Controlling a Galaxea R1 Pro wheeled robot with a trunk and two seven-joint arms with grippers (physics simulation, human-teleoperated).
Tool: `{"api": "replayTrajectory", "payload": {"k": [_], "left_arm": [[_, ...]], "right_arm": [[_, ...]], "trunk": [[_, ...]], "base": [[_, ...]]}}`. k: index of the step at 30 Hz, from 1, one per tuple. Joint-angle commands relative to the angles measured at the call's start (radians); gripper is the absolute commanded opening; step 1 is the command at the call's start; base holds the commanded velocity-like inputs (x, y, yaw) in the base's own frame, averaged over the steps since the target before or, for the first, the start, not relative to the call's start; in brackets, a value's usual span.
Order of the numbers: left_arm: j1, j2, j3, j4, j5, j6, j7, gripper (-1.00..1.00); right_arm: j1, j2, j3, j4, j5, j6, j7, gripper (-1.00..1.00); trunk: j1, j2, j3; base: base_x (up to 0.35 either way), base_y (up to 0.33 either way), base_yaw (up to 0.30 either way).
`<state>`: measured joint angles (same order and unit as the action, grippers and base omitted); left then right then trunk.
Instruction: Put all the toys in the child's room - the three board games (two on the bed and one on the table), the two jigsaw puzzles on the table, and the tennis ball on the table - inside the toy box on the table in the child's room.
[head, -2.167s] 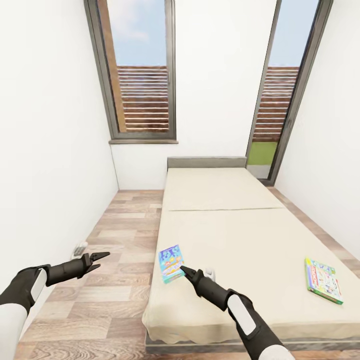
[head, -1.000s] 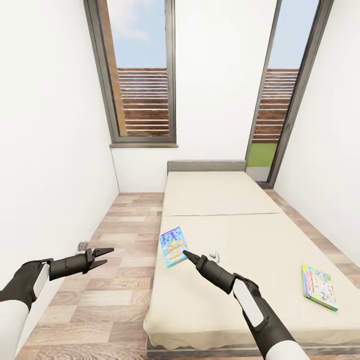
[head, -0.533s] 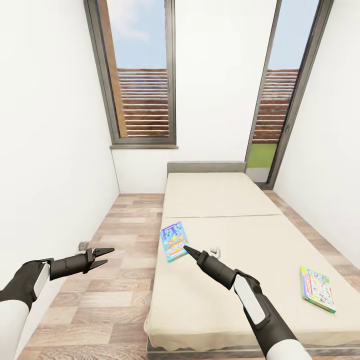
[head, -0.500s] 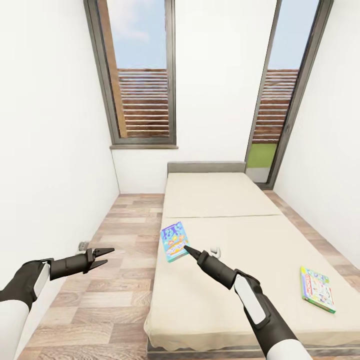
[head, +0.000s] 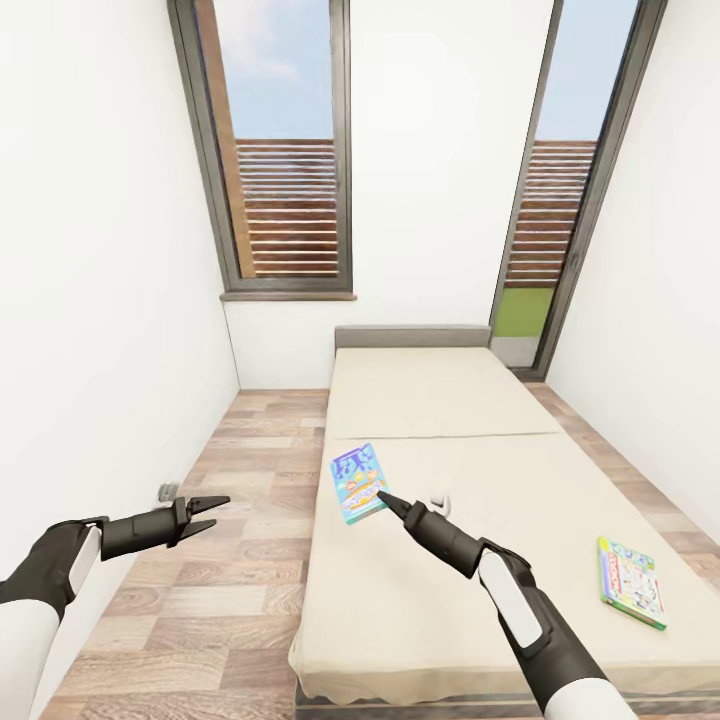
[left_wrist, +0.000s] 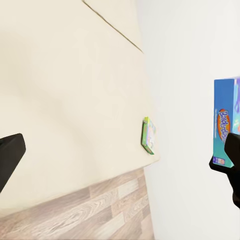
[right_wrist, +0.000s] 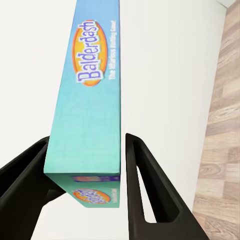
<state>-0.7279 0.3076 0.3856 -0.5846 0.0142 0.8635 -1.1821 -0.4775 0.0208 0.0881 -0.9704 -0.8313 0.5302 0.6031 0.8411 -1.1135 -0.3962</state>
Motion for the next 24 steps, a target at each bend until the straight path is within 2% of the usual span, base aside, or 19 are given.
{"api": "replayTrajectory", "payload": {"k": [1,24], "left_arm": [[-0.001,0.000,0.001,0.000,0.001,0.009,-0.002,1.00],[-0.001,0.001,0.001,-0.001,0.001,0.009,-0.002,1.00]], "right_arm": [[-0.001,0.000,-0.001,0.000,-0.008,0.008,-0.002,-1.00],[-0.001,-0.023,-0.001,0.002,-0.009,0.008,0.000,-1.00]], "trunk": [[-0.004,0.007,0.002],[-0.092,0.168,0.046]], "base": [[0.000,0.000,0.000],[-0.051,0.000,0.000]]}}
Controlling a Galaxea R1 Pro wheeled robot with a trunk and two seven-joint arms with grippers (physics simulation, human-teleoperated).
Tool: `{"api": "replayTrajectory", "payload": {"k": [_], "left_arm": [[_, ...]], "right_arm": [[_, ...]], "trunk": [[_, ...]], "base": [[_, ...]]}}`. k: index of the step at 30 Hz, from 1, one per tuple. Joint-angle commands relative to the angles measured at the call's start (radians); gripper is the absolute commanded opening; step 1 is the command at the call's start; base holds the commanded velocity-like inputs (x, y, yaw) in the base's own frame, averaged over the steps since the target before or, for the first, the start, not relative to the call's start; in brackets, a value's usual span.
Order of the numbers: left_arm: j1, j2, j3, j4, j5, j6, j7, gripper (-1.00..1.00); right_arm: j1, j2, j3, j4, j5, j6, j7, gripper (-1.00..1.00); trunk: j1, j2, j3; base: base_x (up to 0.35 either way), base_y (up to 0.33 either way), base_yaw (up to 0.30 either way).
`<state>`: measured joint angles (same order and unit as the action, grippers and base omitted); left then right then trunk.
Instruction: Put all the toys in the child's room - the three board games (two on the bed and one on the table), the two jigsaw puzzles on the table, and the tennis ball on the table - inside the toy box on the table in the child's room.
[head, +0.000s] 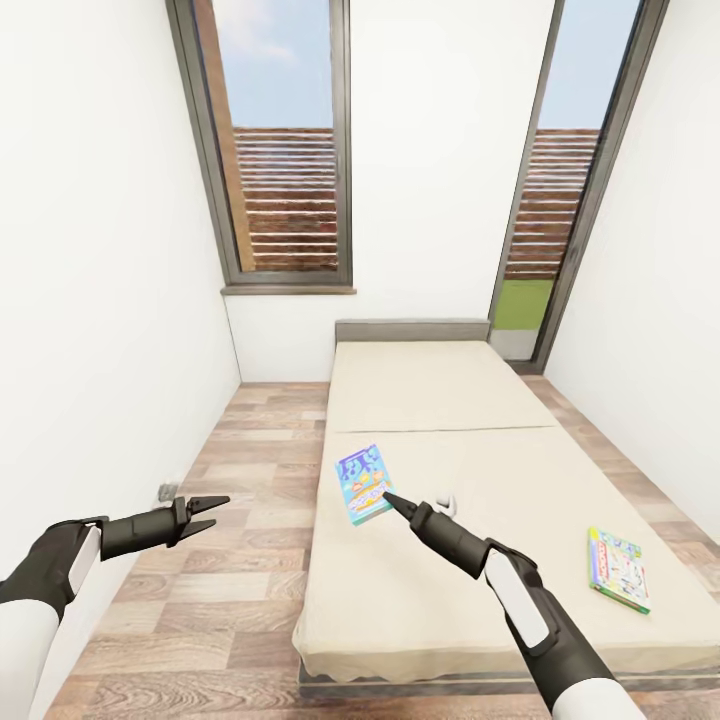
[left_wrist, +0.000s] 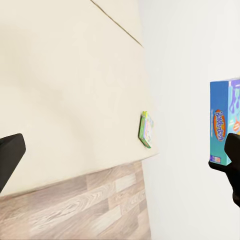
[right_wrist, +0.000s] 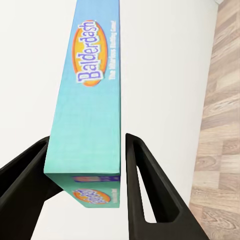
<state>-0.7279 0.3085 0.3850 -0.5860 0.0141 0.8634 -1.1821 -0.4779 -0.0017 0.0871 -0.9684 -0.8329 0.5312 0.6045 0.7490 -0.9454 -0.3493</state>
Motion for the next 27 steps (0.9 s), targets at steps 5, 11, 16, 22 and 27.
{"api": "replayTrajectory", "payload": {"k": [5,11,16,22,27], "left_arm": [[-0.001,0.000,0.002,0.000,0.001,0.009,-0.003,1.00],[-0.001,0.000,0.002,0.000,0.001,0.008,-0.004,1.00],[-0.001,-0.001,0.002,0.000,0.001,-0.001,-0.002,1.00],[0.000,-0.002,0.002,0.000,0.001,-0.004,-0.001,1.00],[-0.001,-0.003,0.002,0.000,0.001,-0.005,-0.001,1.00]], "right_arm": [[-0.001,-0.001,0.000,-0.001,-0.007,0.007,-0.001,-1.00],[0.000,-0.001,0.000,-0.001,-0.006,0.006,-0.001,-1.00],[-0.001,-0.001,0.000,-0.001,-0.006,0.005,0.000,-1.00],[0.000,0.000,0.001,-0.002,-0.001,0.004,0.000,-1.00],[0.000,0.001,0.003,-0.002,0.004,0.003,0.000,-1.00]], "trunk": [[-0.019,0.034,0.013],[-0.027,0.048,0.018],[-0.027,0.048,0.018],[-0.027,0.048,0.018],[-0.027,0.048,0.018]], "base": [[-0.003,0.000,0.000],[0.000,0.000,0.000],[0.000,-0.010,0.000],[0.000,-0.188,0.049],[0.000,-0.288,0.209]]}}
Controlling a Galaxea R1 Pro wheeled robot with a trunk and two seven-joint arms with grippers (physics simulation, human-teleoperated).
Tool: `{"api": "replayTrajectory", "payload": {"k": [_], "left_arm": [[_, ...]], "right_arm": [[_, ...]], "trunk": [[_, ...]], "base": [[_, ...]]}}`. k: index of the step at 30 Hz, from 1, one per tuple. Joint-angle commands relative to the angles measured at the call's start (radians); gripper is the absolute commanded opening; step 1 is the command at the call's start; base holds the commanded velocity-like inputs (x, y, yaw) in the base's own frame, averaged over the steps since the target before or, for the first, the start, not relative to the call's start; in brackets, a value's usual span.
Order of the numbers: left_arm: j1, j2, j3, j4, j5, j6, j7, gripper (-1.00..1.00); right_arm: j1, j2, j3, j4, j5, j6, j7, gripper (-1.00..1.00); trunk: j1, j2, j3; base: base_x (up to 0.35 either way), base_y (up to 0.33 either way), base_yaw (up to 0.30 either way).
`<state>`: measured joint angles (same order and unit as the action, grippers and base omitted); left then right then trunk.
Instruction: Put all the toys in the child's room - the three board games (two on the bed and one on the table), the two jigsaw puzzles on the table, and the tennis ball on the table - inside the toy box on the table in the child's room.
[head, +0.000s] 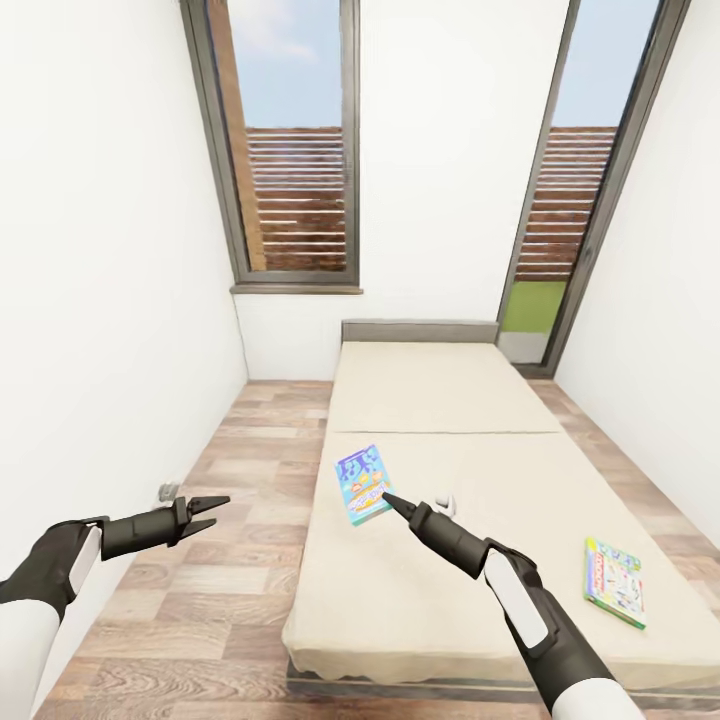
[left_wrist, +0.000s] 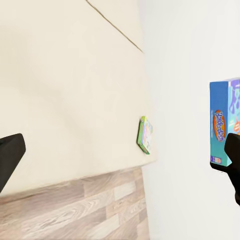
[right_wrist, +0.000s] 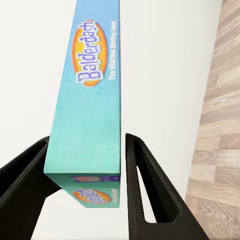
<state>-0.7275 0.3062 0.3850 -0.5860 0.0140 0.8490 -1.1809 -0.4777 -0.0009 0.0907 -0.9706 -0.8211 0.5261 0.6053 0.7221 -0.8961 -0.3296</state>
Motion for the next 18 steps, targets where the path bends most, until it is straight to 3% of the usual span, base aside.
{"api": "replayTrajectory", "payload": {"k": [1,18], "left_arm": [[-0.001,0.000,0.002,0.000,0.001,0.010,-0.002,1.00],[-0.001,0.000,0.002,0.000,0.001,0.007,-0.002,1.00]], "right_arm": [[-0.001,0.000,0.000,0.000,-0.008,0.008,-0.001,-1.00],[0.001,-0.001,0.005,-0.045,-0.006,0.006,-0.002,-1.00]], "trunk": [[0.000,-0.001,-0.001],[0.000,-0.001,-0.001]], "base": [[0.000,-0.298,0.140],[0.000,-0.304,0.020]]}}
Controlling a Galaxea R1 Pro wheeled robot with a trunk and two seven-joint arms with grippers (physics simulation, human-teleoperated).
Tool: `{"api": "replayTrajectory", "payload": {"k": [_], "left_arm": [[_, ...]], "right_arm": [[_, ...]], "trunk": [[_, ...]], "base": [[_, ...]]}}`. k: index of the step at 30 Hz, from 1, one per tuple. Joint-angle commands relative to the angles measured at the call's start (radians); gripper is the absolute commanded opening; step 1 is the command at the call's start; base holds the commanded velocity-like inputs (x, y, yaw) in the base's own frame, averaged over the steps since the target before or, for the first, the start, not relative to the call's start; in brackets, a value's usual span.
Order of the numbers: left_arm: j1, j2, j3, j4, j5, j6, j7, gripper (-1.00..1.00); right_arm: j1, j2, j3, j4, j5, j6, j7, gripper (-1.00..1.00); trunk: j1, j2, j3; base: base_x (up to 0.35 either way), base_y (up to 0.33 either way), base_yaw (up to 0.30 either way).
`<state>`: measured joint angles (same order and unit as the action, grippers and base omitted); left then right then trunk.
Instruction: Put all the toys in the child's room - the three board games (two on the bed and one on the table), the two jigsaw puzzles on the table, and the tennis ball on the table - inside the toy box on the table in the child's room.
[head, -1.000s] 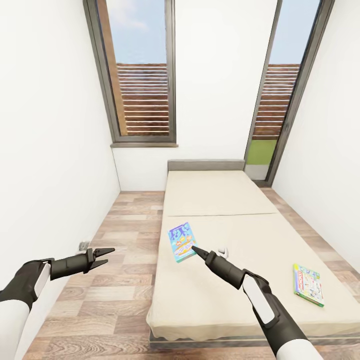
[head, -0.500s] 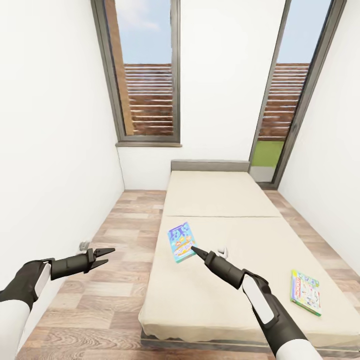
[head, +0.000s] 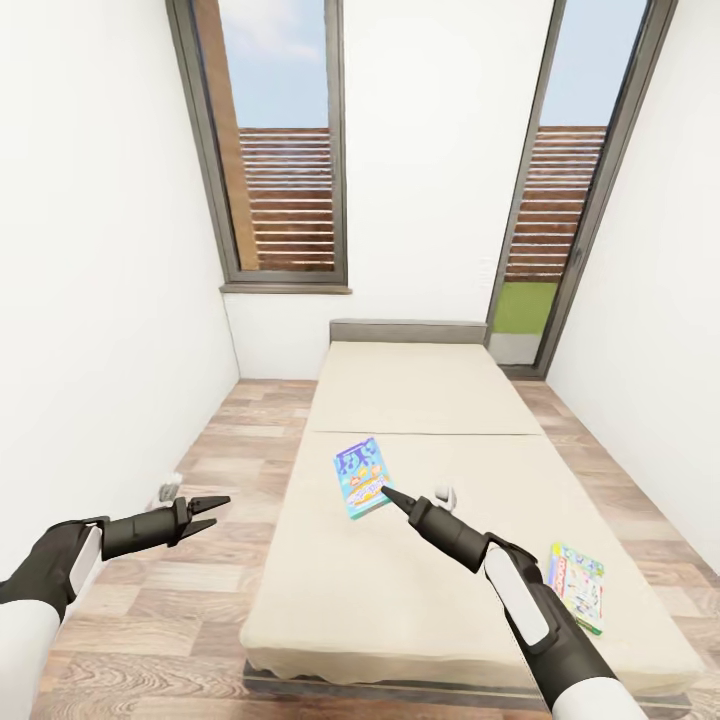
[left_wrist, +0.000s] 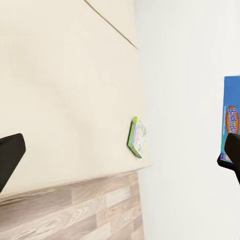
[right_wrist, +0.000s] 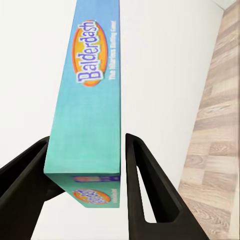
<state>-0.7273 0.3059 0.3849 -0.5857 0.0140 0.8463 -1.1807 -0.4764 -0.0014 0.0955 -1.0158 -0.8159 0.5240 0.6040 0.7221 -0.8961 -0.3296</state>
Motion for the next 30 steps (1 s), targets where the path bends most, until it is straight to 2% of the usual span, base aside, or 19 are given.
{"api": "replayTrajectory", "payload": {"k": [1,10,22,30], "left_arm": [[-0.001,0.000,0.002,0.000,0.001,0.010,-0.002,1.00],[-0.001,0.000,0.002,0.000,0.001,0.011,-0.003,1.00],[-0.001,-0.006,0.002,0.000,0.001,0.011,-0.004,1.00],[-0.001,-0.008,0.002,0.000,0.001,0.013,-0.005,1.00]], "right_arm": [[-0.001,0.000,0.000,0.000,-0.011,0.008,-0.001,-1.00],[-0.001,0.001,0.003,-0.001,-0.011,0.008,-0.004,-1.00],[-0.001,0.002,0.005,-0.002,-0.011,0.008,-0.012,-1.00],[-0.001,0.006,0.008,-0.001,-0.009,0.008,-0.013,-1.00]], "trunk": [[0.000,-0.001,-0.001],[0.000,-0.001,0.000],[0.000,-0.001,0.002],[0.000,-0.001,0.003]], "base": [[0.000,-0.305,0.000],[-0.036,-0.302,0.044],[-0.221,-0.228,0.255],[-0.135,-0.072,0.286]]}}
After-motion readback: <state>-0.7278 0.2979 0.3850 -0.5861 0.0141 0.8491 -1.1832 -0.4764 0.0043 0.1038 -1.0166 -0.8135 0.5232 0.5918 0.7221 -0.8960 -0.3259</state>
